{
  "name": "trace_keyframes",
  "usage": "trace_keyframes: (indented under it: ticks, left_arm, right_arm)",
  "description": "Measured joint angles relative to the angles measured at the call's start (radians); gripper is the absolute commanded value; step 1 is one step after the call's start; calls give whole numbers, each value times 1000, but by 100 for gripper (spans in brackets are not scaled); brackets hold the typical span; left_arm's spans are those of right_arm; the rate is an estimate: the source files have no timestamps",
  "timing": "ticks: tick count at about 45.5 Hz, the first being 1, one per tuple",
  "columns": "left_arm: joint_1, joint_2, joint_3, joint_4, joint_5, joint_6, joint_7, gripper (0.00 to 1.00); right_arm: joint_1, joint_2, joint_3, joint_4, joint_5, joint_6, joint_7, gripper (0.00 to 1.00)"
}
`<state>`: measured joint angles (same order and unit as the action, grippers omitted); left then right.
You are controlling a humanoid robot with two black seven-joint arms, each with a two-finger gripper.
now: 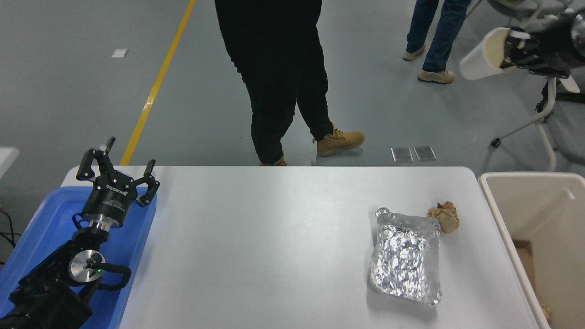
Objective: Pick up paper cup place in dustbin
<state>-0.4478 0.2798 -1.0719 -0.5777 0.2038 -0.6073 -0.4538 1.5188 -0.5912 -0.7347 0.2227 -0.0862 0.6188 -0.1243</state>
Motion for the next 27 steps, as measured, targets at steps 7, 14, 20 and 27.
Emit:
trace_keyframes:
  ticks: [7,14,20,27]
  left_arm:
    - [0,0,0,0,0,0,0,98]
    - [0,0,0,0,0,0,0,98]
    - [0,0,0,0,0,-1,1,98]
    - [0,0,0,0,0,-1,1,98]
  right_arm:
    - [-161,-20,45,-160,45,-51,-3,0]
    - [-325,-36,115,-283,74,-147,-4,0]
    - [-461,-42,193,-342,93,-246,-5,0]
    - [-609,-28,281,-375,128,-334,-5,0]
